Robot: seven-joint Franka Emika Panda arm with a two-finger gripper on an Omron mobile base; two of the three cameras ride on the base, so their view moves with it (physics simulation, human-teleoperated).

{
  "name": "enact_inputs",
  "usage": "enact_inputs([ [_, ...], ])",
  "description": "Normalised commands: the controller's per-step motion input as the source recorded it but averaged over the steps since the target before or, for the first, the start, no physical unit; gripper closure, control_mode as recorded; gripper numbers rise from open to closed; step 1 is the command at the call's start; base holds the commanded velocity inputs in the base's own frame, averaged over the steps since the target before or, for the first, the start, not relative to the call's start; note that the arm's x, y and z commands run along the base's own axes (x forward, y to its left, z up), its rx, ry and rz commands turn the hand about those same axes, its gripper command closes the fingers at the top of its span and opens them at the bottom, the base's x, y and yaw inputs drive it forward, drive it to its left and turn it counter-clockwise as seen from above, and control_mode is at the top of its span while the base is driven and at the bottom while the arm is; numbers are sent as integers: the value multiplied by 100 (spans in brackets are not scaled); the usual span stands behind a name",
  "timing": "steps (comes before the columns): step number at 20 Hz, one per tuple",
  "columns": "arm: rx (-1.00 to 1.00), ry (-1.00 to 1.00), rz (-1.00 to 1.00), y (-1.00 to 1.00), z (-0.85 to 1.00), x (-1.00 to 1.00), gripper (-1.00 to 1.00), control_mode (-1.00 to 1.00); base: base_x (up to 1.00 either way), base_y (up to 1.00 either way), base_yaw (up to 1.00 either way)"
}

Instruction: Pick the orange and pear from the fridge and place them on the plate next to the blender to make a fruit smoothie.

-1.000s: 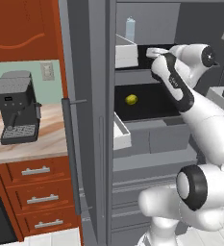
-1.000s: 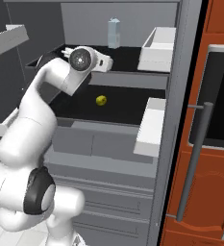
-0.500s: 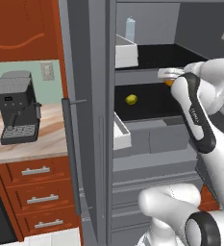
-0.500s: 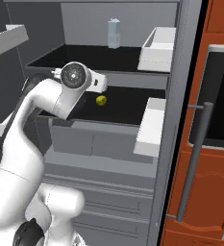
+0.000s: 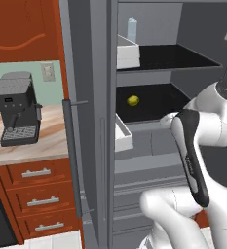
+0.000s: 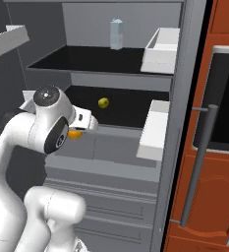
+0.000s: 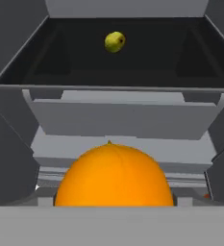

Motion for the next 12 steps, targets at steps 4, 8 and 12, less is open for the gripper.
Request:
enact_inputs([
  [4, -20, 2, 3, 4, -68, -34, 100, -100, 0, 0, 0],
  [8, 0, 1, 0, -2, 0, -22, 100, -100, 0, 0, 0],
  [12, 1, -1, 0, -3, 0, -70, 100, -100, 0, 0, 0],
])
